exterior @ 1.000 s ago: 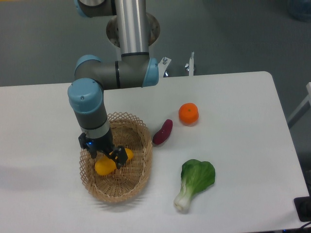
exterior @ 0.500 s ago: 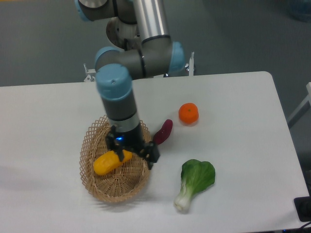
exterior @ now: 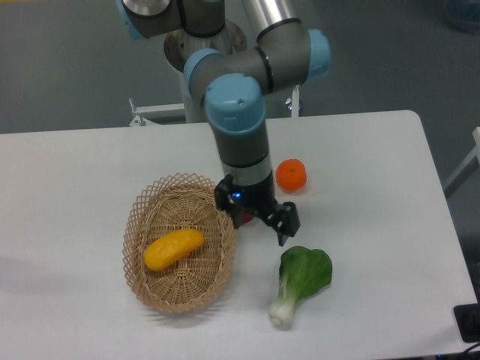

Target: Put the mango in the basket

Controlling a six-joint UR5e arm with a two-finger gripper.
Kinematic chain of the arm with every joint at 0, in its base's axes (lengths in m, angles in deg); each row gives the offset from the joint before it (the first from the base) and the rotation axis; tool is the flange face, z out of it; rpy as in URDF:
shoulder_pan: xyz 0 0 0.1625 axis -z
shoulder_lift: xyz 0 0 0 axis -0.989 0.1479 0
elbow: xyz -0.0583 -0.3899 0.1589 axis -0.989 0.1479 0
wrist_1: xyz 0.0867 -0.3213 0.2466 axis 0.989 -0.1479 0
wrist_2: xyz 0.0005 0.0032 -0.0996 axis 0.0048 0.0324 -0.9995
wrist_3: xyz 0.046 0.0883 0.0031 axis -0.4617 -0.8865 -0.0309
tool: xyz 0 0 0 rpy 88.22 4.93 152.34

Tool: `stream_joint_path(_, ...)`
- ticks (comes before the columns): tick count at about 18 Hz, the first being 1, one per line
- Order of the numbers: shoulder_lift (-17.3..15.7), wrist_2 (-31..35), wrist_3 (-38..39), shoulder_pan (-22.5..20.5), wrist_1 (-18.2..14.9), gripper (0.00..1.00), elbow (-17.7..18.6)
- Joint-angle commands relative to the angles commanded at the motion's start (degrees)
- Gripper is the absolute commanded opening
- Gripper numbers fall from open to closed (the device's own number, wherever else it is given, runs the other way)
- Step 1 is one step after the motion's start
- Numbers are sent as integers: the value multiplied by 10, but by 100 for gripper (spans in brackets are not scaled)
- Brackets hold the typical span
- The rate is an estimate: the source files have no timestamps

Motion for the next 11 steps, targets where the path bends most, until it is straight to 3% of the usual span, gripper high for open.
stream_joint_path(11, -24, -35, -90, -65, -45, 100, -12)
